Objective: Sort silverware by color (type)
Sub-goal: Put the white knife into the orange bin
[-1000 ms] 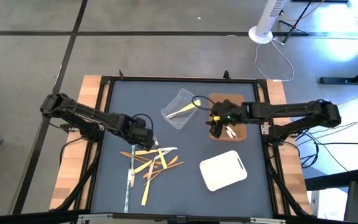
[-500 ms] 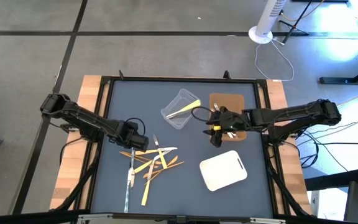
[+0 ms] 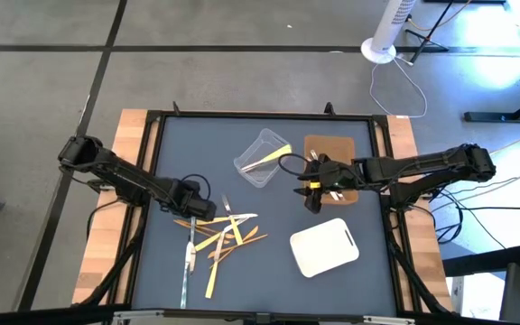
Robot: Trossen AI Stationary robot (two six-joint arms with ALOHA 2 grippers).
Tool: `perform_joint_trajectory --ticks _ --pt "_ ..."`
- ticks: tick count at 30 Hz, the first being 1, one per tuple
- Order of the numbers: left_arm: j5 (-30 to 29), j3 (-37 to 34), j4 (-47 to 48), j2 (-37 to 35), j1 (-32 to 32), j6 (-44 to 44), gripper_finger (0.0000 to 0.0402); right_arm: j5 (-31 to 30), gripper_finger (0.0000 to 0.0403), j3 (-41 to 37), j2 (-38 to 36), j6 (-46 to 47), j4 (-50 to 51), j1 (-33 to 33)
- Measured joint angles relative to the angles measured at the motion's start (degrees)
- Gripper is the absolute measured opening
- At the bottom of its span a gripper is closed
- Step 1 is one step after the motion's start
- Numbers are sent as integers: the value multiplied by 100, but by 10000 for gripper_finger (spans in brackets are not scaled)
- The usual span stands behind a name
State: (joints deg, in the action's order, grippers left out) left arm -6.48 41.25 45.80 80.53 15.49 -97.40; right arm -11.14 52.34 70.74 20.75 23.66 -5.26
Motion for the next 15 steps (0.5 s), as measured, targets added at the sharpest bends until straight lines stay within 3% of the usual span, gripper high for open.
perform_joint_trajectory --ticks 15 --pt "-4 -360 -444 2 -2 -147 185 0 199 0 0 0 0 0"
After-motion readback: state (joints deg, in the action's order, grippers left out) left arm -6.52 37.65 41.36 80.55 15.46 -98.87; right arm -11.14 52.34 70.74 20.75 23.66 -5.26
